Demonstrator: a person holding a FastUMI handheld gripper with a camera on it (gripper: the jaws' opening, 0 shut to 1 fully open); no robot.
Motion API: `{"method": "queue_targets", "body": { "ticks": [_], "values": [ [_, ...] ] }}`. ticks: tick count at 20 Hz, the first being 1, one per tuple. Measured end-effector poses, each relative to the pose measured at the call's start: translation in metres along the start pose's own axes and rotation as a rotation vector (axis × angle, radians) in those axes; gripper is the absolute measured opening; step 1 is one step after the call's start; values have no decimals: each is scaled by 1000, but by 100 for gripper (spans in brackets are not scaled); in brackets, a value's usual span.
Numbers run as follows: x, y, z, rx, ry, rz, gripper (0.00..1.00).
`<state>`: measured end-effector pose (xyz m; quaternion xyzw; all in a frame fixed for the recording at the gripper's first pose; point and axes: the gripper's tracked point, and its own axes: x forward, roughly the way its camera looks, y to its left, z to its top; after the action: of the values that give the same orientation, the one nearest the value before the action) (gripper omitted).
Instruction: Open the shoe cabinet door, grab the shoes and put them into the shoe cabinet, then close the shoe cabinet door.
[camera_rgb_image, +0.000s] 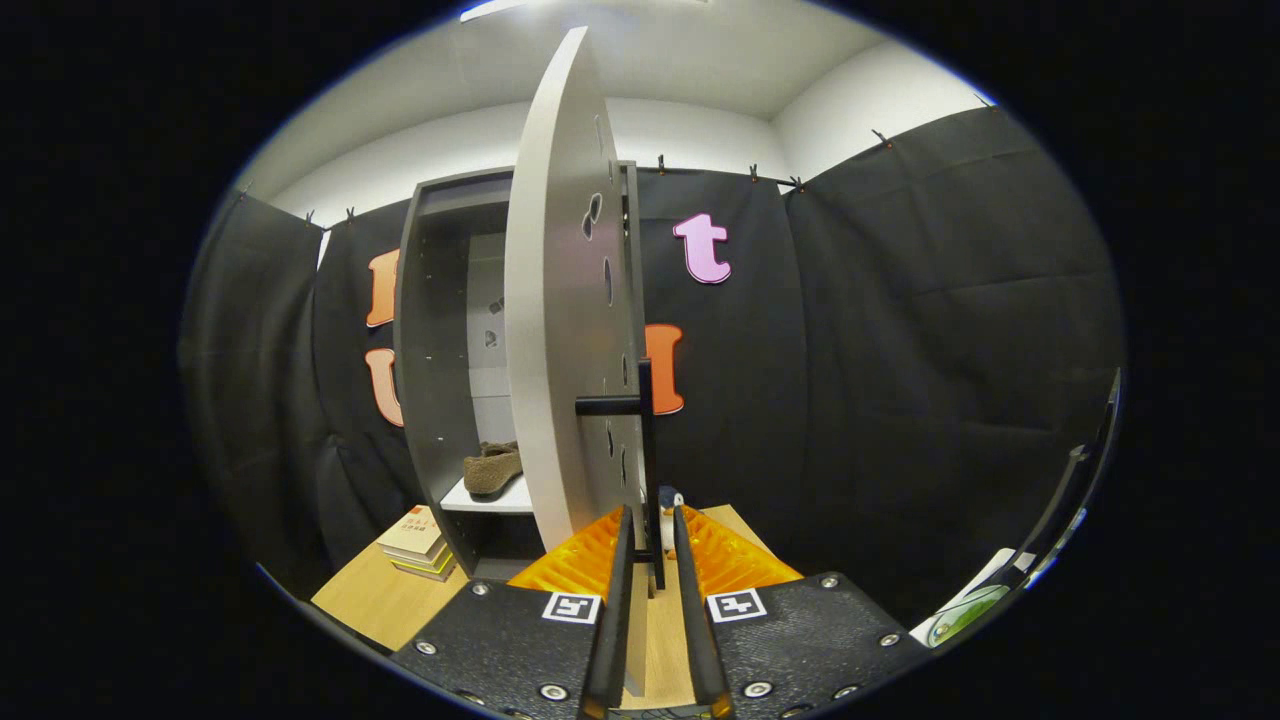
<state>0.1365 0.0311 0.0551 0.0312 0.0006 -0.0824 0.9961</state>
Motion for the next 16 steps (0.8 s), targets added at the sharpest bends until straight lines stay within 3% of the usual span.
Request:
{"method": "queue_targets", "body": {
  "ticks": [16],
  "values": [
    [7,-13,-5,15,34,-192,21]
  ]
}}
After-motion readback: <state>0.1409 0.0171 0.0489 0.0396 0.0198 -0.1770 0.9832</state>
